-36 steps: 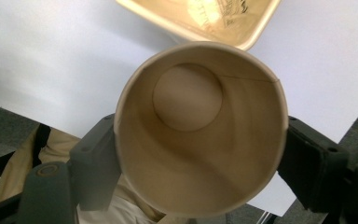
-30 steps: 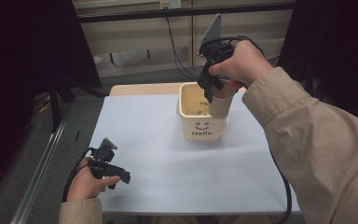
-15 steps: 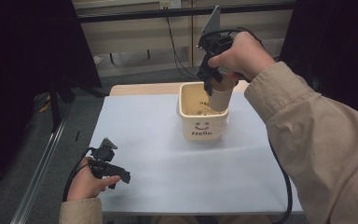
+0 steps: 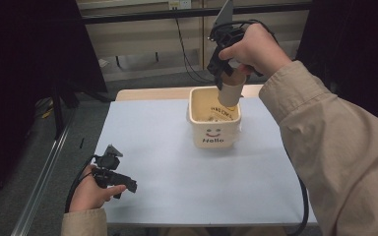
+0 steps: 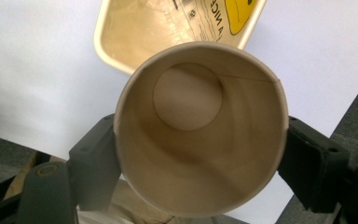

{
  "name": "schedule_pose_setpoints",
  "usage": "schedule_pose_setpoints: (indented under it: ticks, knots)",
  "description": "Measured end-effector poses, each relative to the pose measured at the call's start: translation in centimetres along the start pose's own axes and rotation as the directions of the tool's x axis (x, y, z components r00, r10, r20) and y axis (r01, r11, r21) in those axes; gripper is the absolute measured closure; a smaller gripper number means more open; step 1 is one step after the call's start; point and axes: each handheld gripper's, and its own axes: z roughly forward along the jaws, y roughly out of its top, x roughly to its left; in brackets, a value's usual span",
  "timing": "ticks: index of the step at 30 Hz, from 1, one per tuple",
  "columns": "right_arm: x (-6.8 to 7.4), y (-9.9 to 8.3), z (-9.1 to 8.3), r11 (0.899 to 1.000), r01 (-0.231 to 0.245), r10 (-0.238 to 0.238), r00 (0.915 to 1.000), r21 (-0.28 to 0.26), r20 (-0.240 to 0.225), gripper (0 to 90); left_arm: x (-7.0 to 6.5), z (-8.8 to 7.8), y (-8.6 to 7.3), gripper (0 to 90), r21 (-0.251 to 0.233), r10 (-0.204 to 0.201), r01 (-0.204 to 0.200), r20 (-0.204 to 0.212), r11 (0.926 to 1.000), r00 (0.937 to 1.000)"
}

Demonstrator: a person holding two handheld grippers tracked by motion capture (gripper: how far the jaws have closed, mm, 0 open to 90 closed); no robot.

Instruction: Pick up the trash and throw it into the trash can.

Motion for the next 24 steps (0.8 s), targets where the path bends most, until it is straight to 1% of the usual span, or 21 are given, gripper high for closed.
schedule_pose_setpoints:
  ticks: [1, 3, 4, 5, 6, 7, 8, 9, 10, 12, 15, 16, 18, 19, 22, 23, 24]
  knots:
    - [-0.1, 0.3, 0.2, 1.0, -0.006, 0.006, 1.0, -0.007, -0.003, 21.9, -0.1, 0.0, 0.0, 3.1, 0.006, -0.001, 0.001, 0.004, 1.0, 1.0]
    - [-0.3, 1.1, 0.5, 1.0, -0.017, 0.017, 0.9998, -0.007, 0.004, 21.9, -0.1, 0.1, 0.0, 3.0, -0.008, 0.008, -0.008, -0.008, 0.9999, 0.9999]
    - [-0.4, 1.5, 0.7, 1.0, -0.023, 0.023, 0.9997, -0.012, 0.005, 21.9, -0.1, 0.1, 0.1, 3.0, -0.002, 0.009, -0.009, -0.003, 1.0, 1.0]
    - [-0.5, 1.8, 0.9, 1.0, -0.027, 0.027, 0.9996, -0.013, 0.007, 21.9, -0.1, 0.0, 0.1, 3.0, 0.0, 0.007, -0.007, 0.0, 1.0, 1.0]
    - [-0.6, 2.1, 1.0, 0.999, -0.034, 0.034, 0.9994, -0.008, 0.007, 21.8, -0.2, 0.1, 0.1, 3.0, -0.01, 0.003, -0.003, -0.002, 0.9999, 1.0]
    - [-0.7, 2.4, 1.1, 0.999, -0.04, 0.04, 0.9992, -0.005, 0.008, 21.8, -0.1, 0.1, 0.1, 3.0, -0.003, -0.002, 0.002, 0.006, 1.0, 1.0]
    - [-0.7, 2.7, 1.2, 0.999, -0.041, 0.041, 0.9991, -0.012, 0.01, 21.8, 0.0, 0.1, 0.1, 3.0, -0.005, 0.003, -0.003, -0.002, 1.0, 1.0]
    - [-0.8, 2.9, 1.4, 0.999, -0.046, 0.046, 0.9989, -0.014, 0.006, 21.8, 0.0, 0.1, 0.1, 3.1, -0.013, -0.009, 0.008, -0.002, 0.9999, 1.0]
    - [-0.8, 3.1, 1.5, 0.999, -0.05, 0.05, 0.9987, -0.012, 0.007, 21.8, 0.1, 0.1, 0.1, 3.0, -0.008, -0.013, 0.013, 0.008, 0.9999, 0.9999]
    - [-0.9, 3.3, 1.9, 0.999, -0.041, 0.042, 0.999, -0.01, 0.014, 21.6, 0.1, 0.1, 0.1, 3.0, -0.008, -0.016, 0.016, 0.005, 0.9998, 0.9999]
    - [-0.9, 3.6, 2.4, 0.999, -0.047, 0.047, 0.9986, -0.009, 0.023, 21.5, 0.2, 0.1, 0.0, 3.0, -0.007, -0.016, 0.016, 0.009, 0.9999, 0.9998]
    - [-0.8, 3.7, 2.6, 0.999, -0.042, 0.042, 0.9989, -0.011, 0.022, 21.5, 0.3, 0.1, 0.1, 3.0, -0.004, -0.003, 0.003, 0.007, 1.0, 1.0]
    - [-0.6, 3.8, 3.0, 0.999, -0.041, 0.041, 0.9991, -0.007, 0.013, 21.4, 0.3, 0.0, 0.0, 3.0, -0.006, -0.008, 0.008, 0.005, 0.9999, 1.0]
    - [-0.5, 3.9, 3.4, 1.0, -0.029, 0.03, 0.9994, -0.004, 0.017, 21.4, 0.3, 0.0, 0.0, 3.0, -0.011, -0.007, 0.007, 0.003, 0.9999, 1.0]
    - [-0.2, 4.0, 4.5, 0.999, -0.032, 0.032, 0.9992, 0.011, 0.023, 21.4, 0.3, 0.0, 0.0, 3.0, -0.008, -0.007, 0.007, 0.009, 0.9999, 0.9999]
    - [-0.1, 4.0, 5.0, 1.0, -0.023, 0.023, 0.9995, 0.011, 0.023, 21.4, 0.3, -0.1, 0.0, 3.1, -0.009, -0.004, 0.004, 0.009, 1.0, 1.0]
    - [-0.1, 4.1, 5.5, 1.0, -0.024, 0.024, 0.9996, 0.015, 0.018, 21.4, 0.3, -0.1, 0.0, 3.0, -0.009, -0.004, 0.004, 0.009, 1.0, 1.0]
